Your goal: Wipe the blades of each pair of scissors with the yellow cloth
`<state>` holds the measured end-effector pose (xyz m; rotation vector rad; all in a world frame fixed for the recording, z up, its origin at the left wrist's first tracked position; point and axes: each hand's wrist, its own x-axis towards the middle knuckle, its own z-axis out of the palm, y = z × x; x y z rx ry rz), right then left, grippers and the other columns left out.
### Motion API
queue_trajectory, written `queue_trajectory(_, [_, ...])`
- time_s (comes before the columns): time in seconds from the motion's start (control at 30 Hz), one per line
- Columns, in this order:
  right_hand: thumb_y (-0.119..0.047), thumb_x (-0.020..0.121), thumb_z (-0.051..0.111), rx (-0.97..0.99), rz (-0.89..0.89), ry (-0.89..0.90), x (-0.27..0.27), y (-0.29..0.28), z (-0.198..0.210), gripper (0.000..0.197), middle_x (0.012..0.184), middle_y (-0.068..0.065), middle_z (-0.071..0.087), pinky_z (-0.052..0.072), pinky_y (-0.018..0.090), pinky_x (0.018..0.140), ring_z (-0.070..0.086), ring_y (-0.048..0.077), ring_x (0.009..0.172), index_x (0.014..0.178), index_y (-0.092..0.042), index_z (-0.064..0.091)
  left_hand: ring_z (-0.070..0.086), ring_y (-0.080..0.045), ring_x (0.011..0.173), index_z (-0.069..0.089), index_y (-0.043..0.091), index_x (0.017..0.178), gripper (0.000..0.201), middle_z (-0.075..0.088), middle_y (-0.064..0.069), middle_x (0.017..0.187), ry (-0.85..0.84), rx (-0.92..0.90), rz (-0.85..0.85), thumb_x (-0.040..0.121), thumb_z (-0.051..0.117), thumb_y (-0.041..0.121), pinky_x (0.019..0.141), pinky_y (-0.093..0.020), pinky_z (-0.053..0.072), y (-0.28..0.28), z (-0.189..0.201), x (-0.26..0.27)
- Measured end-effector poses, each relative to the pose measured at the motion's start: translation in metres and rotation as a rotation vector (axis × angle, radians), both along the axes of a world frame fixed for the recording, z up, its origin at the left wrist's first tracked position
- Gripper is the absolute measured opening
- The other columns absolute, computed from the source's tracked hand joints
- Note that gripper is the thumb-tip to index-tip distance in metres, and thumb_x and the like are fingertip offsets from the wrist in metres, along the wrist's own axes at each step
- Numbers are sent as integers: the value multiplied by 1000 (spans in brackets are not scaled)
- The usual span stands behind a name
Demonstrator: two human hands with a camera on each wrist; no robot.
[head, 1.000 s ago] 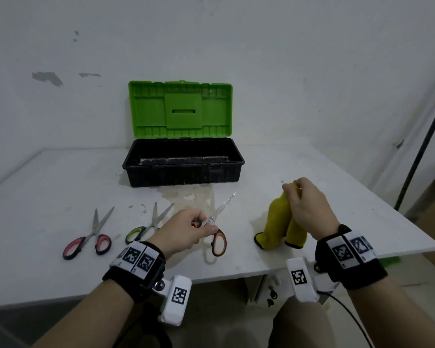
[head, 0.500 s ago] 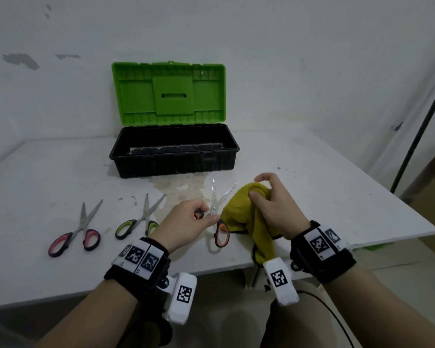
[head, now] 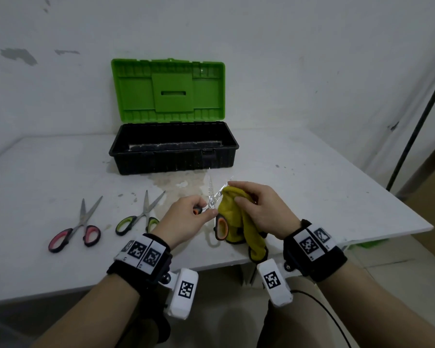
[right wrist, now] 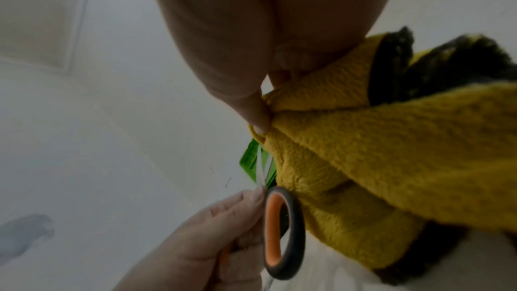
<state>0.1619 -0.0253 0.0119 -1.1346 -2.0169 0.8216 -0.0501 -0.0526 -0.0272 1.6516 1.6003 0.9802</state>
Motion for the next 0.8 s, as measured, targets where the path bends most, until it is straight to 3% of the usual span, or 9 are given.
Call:
queue_trajectory(0.07, [-23, 87, 66, 94, -46, -13, -4, -2, -2, 30, 93, -9, 70, 52, 20, 76, 64, 5, 86, 114, -32, 60, 50, -16, 61, 61, 15, 80, 32, 51, 3, 63, 10, 6, -4, 86, 71, 45, 69, -52, 53, -1, 1, 2])
queue_trajectory(0.17, [-28, 82, 74, 172, -41, -33, -11, -4, -6, 23, 96, -12, 71, 46, 9, 76, 63, 0, 88, 104, -30, 71, 51, -16, 60, 61, 15, 79, 30, 52, 2, 63, -4, 32, -15, 87, 71, 42, 65, -50, 51, -2, 3, 7])
queue_trajectory(0.27, [-38, 83, 71, 202, -17, -63, -14, -5, -9, 23, 98, -8, 69, 47, 14, 78, 62, 4, 89, 105, -31, 73, 49, -15, 58, 60, 19, 76, 30, 52, 4, 60, -31, 43, -15, 87, 72, 44, 60, -44, 45, -1, 4, 8])
queue_trajectory(0.33, [-36, 86, 68, 226, -28, -84, -15, -6, -9, 22, 98, -8, 68, 49, 18, 79, 61, 4, 87, 108, -29, 71, 50, -17, 59, 60, 17, 79, 31, 53, 1, 63, -22, 39, -14, 86, 72, 45, 63, -49, 48, 1, 5, 8])
queue_trajectory(0.43, [-31, 85, 70, 225, -98, -69, -14, -7, -8, 25, 93, -11, 67, 46, 13, 71, 60, 1, 82, 109, -26, 65, 51, -17, 62, 60, 17, 81, 29, 53, 0, 66, 7, 37, -20, 86, 72, 43, 69, -52, 53, 2, 7, 11])
queue_trajectory(0.5, [-29, 84, 70, 275, -99, -86, -15, -6, -8, 20, 90, -10, 68, 42, 11, 70, 59, 1, 79, 104, -25, 70, 50, -18, 61, 60, 16, 80, 30, 53, -1, 66, 19, 40, -30, 86, 73, 42, 67, -51, 52, 2, 8, 14])
queue_trajectory(0.7, [-24, 87, 67, 357, -113, -215, -15, 1, -5, 15, 86, -3, 64, 36, 6, 67, 54, 6, 75, 100, -21, 75, 46, -15, 57, 58, 17, 77, 31, 48, 6, 61, 3, 26, -48, 85, 75, 42, 61, -39, 44, 2, 8, 17])
queue_trajectory(0.8, [-26, 89, 64, 337, -223, -257, -5, 17, 4, 17, 87, -1, 64, 34, 15, 68, 54, 12, 79, 101, -20, 74, 45, -14, 58, 58, 18, 78, 29, 48, 7, 61, 14, 16, -66, 86, 74, 41, 61, -35, 43, 1, 8, 16])
